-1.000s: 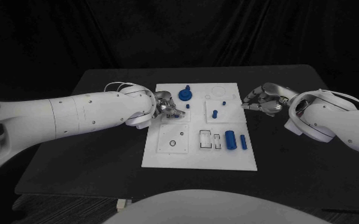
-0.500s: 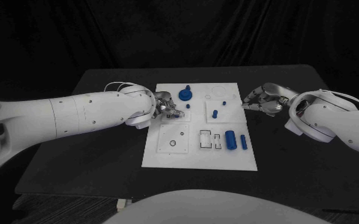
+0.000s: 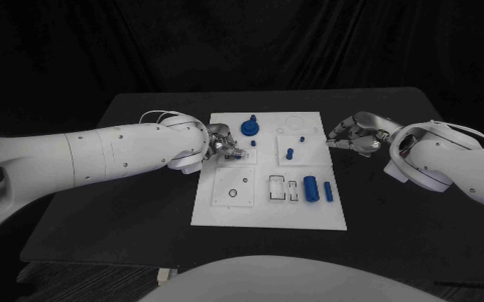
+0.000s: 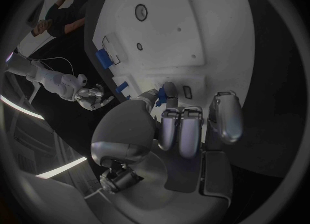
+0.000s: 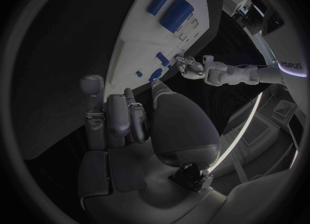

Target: Assemble the parts on the task board

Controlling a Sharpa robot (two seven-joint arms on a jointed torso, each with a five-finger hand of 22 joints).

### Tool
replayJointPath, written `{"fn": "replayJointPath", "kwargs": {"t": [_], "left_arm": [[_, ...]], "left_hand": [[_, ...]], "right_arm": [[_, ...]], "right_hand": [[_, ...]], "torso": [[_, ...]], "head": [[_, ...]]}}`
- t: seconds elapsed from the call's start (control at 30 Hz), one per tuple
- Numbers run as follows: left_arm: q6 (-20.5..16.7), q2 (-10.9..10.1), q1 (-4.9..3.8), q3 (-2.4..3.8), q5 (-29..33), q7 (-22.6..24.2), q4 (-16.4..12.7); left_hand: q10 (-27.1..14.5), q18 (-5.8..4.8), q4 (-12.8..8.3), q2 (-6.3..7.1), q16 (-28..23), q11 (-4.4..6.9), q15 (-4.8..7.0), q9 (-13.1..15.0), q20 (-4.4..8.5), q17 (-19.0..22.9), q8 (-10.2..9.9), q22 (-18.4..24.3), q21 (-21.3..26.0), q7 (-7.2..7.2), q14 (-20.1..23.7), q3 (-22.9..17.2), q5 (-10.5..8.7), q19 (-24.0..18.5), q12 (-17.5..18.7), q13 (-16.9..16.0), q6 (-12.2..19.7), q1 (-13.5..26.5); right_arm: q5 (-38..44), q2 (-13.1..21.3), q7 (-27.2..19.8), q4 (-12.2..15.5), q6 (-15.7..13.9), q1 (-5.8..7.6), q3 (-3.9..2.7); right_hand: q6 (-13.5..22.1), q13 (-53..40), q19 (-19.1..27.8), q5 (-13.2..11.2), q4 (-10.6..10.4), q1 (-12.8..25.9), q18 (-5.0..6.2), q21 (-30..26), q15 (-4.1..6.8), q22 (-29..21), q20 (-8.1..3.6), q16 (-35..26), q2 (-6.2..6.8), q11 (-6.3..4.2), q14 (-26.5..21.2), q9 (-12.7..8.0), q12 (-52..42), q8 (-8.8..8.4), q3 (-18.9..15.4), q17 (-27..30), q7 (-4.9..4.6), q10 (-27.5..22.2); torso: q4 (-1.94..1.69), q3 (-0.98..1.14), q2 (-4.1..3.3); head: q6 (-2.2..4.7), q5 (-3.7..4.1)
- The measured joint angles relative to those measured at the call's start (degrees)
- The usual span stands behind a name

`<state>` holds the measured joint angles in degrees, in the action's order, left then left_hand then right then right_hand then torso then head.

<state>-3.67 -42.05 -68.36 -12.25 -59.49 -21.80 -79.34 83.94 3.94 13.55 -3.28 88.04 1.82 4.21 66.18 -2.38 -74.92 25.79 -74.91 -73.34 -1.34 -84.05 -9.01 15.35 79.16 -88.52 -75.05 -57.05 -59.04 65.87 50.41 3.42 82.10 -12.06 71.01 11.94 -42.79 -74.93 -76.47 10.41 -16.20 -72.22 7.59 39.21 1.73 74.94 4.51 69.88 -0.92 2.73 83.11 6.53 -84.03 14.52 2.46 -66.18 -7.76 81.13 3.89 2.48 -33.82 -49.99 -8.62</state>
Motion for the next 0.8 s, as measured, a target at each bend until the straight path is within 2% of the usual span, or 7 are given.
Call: {"fn": "replayJointPath", "kwargs": {"t": [0.1,0.13,0.33,0.4,0.47,0.57,0.8], "left_arm": [[-0.1,-0.2,0.00,0.00,0.0,0.0,-0.2],[-0.2,-0.3,0.00,0.00,0.0,0.0,-0.2],[-0.6,-0.4,0.00,0.00,0.0,0.1,-0.4],[-0.6,-0.3,0.00,0.01,0.0,0.1,-0.4],[-0.6,-0.3,0.00,0.01,0.0,0.1,-0.4],[-0.6,-0.3,0.00,0.01,0.0,0.0,-0.4],[-0.6,-0.5,0.00,0.01,0.0,-0.1,-0.3]], "left_hand": [[0.0,0.01,1.7,1.11,0.2,0.00,0.00,0.1,0.21,0.0,0.0,0.0,0.0,0.12,0.0,1.7,-5.38,0.2,0.0,0.0,-0.5,1.1],[0.0,0.00,2.1,1.42,0.2,0.00,0.00,0.1,0.21,0.0,0.0,0.0,0.0,0.10,0.0,2.1,-6.48,0.2,0.0,0.0,-0.7,1.4],[0.0,0.00,2.6,1.90,0.2,0.00,0.00,0.3,0.42,0.0,0.0,0.0,0.0,0.12,0.0,3.9,-9.67,0.4,0.0,0.0,-0.7,1.9],[0.0,0.00,2.6,2.43,0.2,0.00,0.00,0.4,0.29,0.0,0.0,0.0,0.0,0.16,0.0,5.2,-11.40,0.5,0.0,0.0,-1.0,2.4],[0.0,0.00,2.7,3.14,0.2,0.00,0.00,0.4,0.39,0.0,0.0,0.0,0.0,0.09,0.0,6.4,-12.20,0.8,0.0,0.0,-1.1,3.1],[0.0,0.00,3.0,3.93,0.2,0.00,-0.01,0.4,0.40,0.0,0.0,0.0,0.0,0.09,0.0,7.8,-12.29,0.8,0.0,0.0,-1.1,3.9],[0.0,0.00,3.1,2.94,0.2,-0.01,-0.01,0.4,0.40,0.0,-0.2,0.0,0.0,0.09,0.0,8.5,-12.29,0.8,0.0,0.0,-1.1,4.9]], "right_arm": [[0.0,0.0,0.0,0.0,0.0,0.00,0.00],[0.0,0.0,0.0,0.0,0.0,0.00,0.00],[0.0,0.0,0.0,0.0,0.0,-0.02,0.00],[0.0,0.0,0.0,0.0,0.0,-0.02,0.00],[0.0,0.0,0.0,0.0,0.0,-0.03,0.00],[0.0,0.0,0.0,0.0,0.0,-0.03,0.00],[0.0,0.0,0.0,-0.1,0.0,-0.03,0.00]], "right_hand": [[0.0,0.0,0.0,0.0,0.0,0.0,0.00,0.0,0.00,0.0,0.00,0.0,0.00,0.00,0.0,0.0,0.0,0.00,0.0,0.0,0.00,0.0],[0.0,0.0,0.0,0.0,0.0,0.0,0.00,0.0,0.00,0.0,0.00,0.0,0.00,0.00,0.0,0.0,0.0,0.00,0.0,0.0,0.00,0.0],[0.0,0.0,0.0,0.0,0.0,0.0,0.00,0.0,0.00,0.0,0.00,0.0,0.00,0.00,0.0,0.0,0.0,0.00,0.0,0.0,0.00,0.0],[0.0,0.0,0.0,0.0,0.0,0.0,0.00,0.0,0.00,0.0,0.00,0.0,0.00,0.00,0.0,0.0,0.0,0.00,0.0,0.0,0.00,0.0],[0.0,0.0,0.0,0.0,0.0,0.0,0.00,0.0,0.00,0.0,0.00,0.0,0.00,0.00,0.0,0.0,0.0,0.00,0.0,0.0,0.00,0.0],[0.0,0.0,0.0,0.0,0.0,0.0,0.00,0.0,0.00,0.0,0.00,0.0,0.00,0.00,0.0,0.0,0.0,0.00,0.0,0.0,0.00,0.0],[0.0,0.0,0.0,0.1,0.0,-0.1,0.00,-0.3,0.00,0.0,0.00,0.0,-0.10,0.00,0.0,0.0,0.0,0.00,0.0,0.0,0.00,0.0]], "torso": [[0.00,-0.01,0.00],[0.01,-0.01,-0.01],[0.02,-0.02,-0.01],[0.02,-0.02,-0.01],[0.02,-0.03,0.00],[0.03,-0.04,0.02],[0.10,-0.04,0.03]], "head": [[0.00,-0.02],[0.00,-0.02],[0.00,-0.07],[0.00,-0.07],[0.00,-0.03],[0.00,0.01],[0.00,-0.02]]}}
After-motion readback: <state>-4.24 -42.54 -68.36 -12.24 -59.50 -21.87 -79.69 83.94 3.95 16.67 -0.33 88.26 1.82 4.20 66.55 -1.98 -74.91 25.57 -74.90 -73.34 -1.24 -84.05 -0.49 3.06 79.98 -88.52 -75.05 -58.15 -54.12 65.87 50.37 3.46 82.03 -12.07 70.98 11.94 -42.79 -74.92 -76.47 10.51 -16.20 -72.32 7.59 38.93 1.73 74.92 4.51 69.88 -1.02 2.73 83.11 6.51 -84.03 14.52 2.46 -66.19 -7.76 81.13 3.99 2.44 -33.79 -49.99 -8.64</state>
